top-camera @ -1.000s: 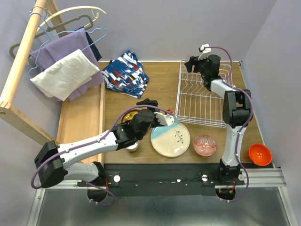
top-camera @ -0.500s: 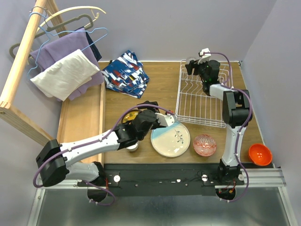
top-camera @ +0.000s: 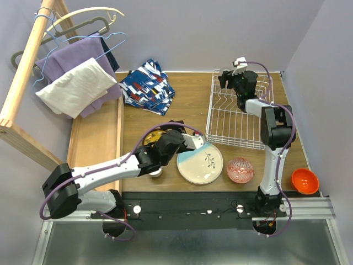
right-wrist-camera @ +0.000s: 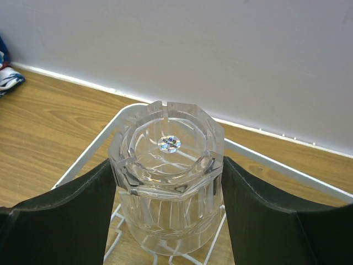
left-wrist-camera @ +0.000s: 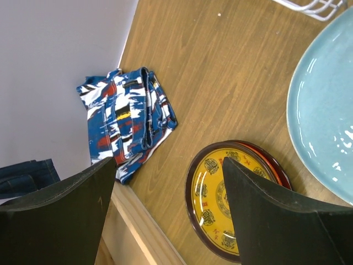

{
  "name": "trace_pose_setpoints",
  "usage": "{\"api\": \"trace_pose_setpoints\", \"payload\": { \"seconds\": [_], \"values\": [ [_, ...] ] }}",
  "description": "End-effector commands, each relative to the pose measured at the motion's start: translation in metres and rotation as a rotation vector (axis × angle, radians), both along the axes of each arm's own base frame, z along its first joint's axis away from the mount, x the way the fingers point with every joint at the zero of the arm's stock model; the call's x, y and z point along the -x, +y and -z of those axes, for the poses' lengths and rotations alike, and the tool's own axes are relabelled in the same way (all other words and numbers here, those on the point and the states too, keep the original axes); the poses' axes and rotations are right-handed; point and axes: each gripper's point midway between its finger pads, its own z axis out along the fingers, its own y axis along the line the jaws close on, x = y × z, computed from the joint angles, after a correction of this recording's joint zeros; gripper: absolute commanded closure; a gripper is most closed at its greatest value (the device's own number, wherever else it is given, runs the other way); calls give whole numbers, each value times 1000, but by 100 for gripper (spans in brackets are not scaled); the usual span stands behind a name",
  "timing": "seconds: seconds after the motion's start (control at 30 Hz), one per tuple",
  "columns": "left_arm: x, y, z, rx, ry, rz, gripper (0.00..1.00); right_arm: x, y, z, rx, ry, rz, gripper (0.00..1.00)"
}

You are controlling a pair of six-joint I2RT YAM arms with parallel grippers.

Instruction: Load the mixed dishes into the dish rack

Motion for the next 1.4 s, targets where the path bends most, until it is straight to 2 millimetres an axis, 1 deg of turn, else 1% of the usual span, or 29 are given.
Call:
{"api": "trace_pose_setpoints", "payload": {
  "seconds": [0.0,0.03,0.1,0.17,0.33,0.37,0.5,0.53,0.57,0.63,0.7,0.77,0.87,0.9,0.97,1.0,1.07,1.1,1.23,1.3,1.37],
  "values": [
    [4,3,0,40,11,4,13,1,-19,42,-11,140,116,52],
    [5,5,2,37,13,2,13,2,-22,44,-19,151,129,51],
    [5,7,2,39,11,-1,13,4,-22,50,-34,188,144,44],
    [6,9,4,38,12,-1,14,5,-25,52,-30,203,155,41],
    [8,10,7,43,10,7,13,9,-28,46,-23,220,172,34],
    [9,10,8,41,11,9,13,9,-29,44,-21,216,175,31],
    [8,7,6,60,1,19,13,7,-30,41,-14,230,184,27],
    [8,7,6,60,1,19,13,6,-29,43,-13,241,183,26],
    [9,7,7,60,1,19,13,5,-28,43,-9,251,178,22],
    [9,7,7,65,2,20,13,1,-29,39,-2,279,180,19],
    [11,8,7,77,7,23,13,3,-29,43,13,318,179,15],
    [12,9,8,80,11,21,13,1,-28,31,24,311,166,7],
    [13,10,8,85,5,25,13,5,-27,23,35,314,150,0],
    [13,11,8,86,1,25,13,6,-26,18,37,312,144,0],
    [13,10,9,91,-5,31,13,6,-26,15,38,312,143,0],
    [13,11,9,95,-5,30,13,6,-26,19,38,329,147,0],
    [13,11,8,99,-6,34,13,4,-28,11,35,324,164,0],
    [12,12,8,102,-7,27,13,5,-29,10,30,331,172,0],
    [12,15,11,100,-6,24,13,3,-35,-11,30,294,200,0],
    [12,15,10,107,-8,25,13,3,-34,-17,35,288,191,0],
    [12,17,10,104,-9,23,13,4,-30,-30,34,272,167,0]
  ]
}}
